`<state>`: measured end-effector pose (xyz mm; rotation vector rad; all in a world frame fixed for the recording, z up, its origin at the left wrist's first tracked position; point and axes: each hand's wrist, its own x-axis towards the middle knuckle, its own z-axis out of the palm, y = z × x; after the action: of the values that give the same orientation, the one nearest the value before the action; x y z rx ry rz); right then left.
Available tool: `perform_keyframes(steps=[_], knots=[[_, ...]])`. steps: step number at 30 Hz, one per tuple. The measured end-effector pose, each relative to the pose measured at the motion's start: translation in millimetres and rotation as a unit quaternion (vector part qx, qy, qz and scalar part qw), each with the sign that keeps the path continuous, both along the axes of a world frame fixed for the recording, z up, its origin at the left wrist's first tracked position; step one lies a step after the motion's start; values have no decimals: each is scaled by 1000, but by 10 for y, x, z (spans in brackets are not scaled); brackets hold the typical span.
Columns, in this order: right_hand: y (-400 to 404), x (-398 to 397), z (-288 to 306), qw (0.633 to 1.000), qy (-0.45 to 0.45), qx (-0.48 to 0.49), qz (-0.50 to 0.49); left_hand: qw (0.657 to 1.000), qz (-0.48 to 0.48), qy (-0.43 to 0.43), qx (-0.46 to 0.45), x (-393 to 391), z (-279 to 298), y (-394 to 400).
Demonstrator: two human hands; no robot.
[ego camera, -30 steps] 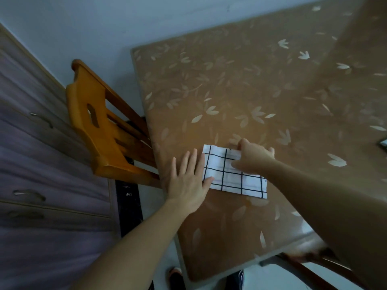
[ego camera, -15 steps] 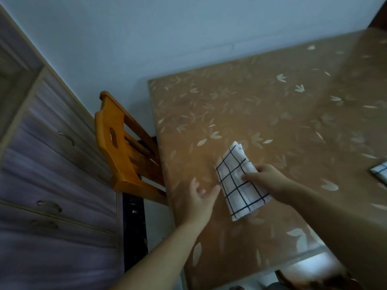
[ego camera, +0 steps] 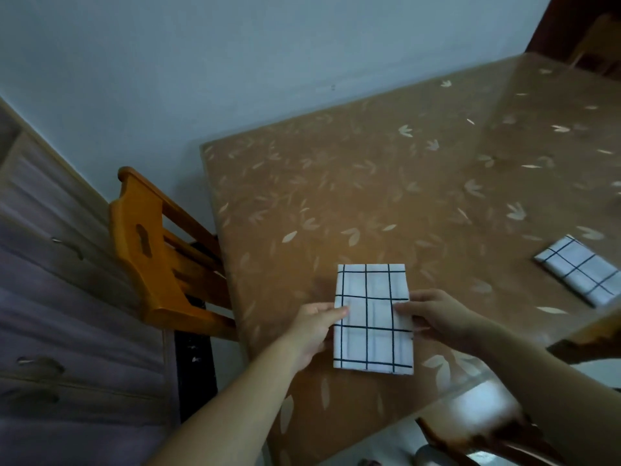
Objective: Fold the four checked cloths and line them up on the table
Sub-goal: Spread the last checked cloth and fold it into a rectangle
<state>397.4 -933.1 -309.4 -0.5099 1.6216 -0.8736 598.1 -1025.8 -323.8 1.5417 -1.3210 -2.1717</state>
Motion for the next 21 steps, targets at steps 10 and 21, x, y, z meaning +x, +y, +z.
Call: perform_keyframes(steps=[10,21], knots=[[138,-53,-28,998,-50,-45,-18,997,34,59,28,32,-18,0],[104,13,22,993,-53,-104,-3,991,56,113,39,62,3,-35]])
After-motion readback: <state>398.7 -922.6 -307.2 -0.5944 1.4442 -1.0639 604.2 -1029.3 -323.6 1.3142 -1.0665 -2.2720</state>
